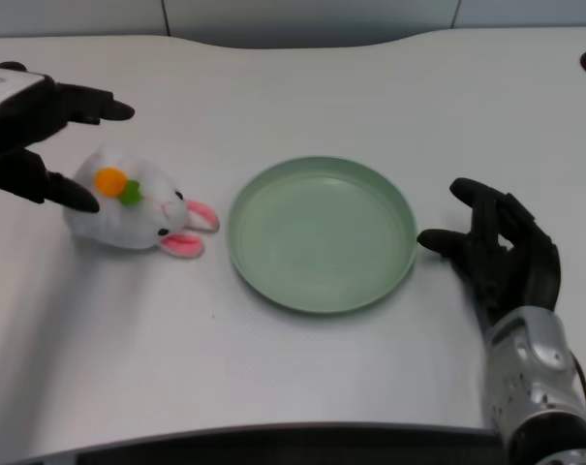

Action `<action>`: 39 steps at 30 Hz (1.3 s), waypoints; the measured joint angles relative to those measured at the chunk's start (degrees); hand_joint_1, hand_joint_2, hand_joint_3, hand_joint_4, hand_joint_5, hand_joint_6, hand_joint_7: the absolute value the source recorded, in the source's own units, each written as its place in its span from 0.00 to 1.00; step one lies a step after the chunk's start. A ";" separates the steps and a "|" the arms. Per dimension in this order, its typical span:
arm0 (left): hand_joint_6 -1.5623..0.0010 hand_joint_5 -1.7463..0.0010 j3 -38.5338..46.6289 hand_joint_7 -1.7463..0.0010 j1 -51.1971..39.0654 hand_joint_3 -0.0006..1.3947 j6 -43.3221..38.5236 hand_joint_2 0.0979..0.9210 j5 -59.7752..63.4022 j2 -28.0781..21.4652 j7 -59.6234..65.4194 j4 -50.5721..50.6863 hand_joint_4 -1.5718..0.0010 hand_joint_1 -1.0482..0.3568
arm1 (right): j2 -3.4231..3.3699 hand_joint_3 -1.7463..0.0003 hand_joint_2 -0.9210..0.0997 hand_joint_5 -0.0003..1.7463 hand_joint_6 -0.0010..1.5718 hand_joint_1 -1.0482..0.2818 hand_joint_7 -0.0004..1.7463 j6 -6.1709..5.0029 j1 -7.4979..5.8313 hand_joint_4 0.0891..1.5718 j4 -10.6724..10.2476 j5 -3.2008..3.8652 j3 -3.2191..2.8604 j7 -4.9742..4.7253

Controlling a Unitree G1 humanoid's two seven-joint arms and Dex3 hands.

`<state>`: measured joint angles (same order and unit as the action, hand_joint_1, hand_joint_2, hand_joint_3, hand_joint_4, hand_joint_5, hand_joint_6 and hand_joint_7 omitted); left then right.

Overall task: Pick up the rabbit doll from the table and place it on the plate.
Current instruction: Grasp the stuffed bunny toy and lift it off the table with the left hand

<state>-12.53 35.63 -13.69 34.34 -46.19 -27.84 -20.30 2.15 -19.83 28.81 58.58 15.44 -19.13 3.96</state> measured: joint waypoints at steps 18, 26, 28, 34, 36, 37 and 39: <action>0.96 1.00 -17.17 1.00 13.18 0.01 -2.07 1.00 14.88 10.32 6.46 -26.90 1.00 0.00 | -0.04 0.77 0.00 0.65 0.44 0.48 0.46 1.22 -0.30 0.45 -1.38 0.61 -0.22 -0.07; 0.94 1.00 -21.40 0.99 16.41 0.00 -3.34 0.98 18.13 13.17 17.81 -36.32 0.99 0.00 | 0.32 0.78 0.00 0.65 0.44 0.48 0.46 -0.31 0.16 0.45 0.57 0.59 -0.45 1.20; 0.93 0.99 -22.77 0.99 17.00 0.00 -3.62 0.96 19.44 13.66 21.89 -38.71 0.98 0.02 | 0.31 0.78 0.00 0.65 0.44 0.48 0.46 -0.36 0.37 0.44 0.86 0.60 -0.61 1.20; 0.84 0.93 -25.75 0.96 17.59 0.00 -5.88 0.89 21.29 14.91 31.85 -44.58 0.87 0.12 | 0.32 0.78 0.00 0.65 0.44 0.48 0.46 -0.68 0.81 0.44 1.65 0.64 -1.16 1.78; 0.83 0.92 -26.27 0.97 17.83 0.00 -6.44 0.89 21.37 15.05 33.69 -45.71 0.86 0.13 | 0.31 0.78 0.00 0.64 0.44 0.48 0.45 -1.04 0.82 0.44 1.88 0.62 -1.24 1.98; 0.83 0.92 -26.51 0.97 18.03 0.00 -6.64 0.89 21.37 15.10 34.22 -46.18 0.86 0.13 | 0.31 0.78 0.00 0.64 0.44 0.48 0.45 -1.21 0.82 0.44 1.99 0.62 -1.26 2.03; 0.83 0.92 -26.86 0.97 18.36 0.00 -6.79 0.89 21.37 15.19 34.89 -46.82 0.86 0.13 | 0.31 0.78 0.00 0.64 0.44 0.48 0.45 -1.42 0.85 0.44 2.15 0.62 -1.31 2.07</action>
<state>-39.39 53.99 -20.48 55.71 -31.00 7.06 -67.11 2.46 -21.25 29.66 60.74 16.06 -20.44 6.04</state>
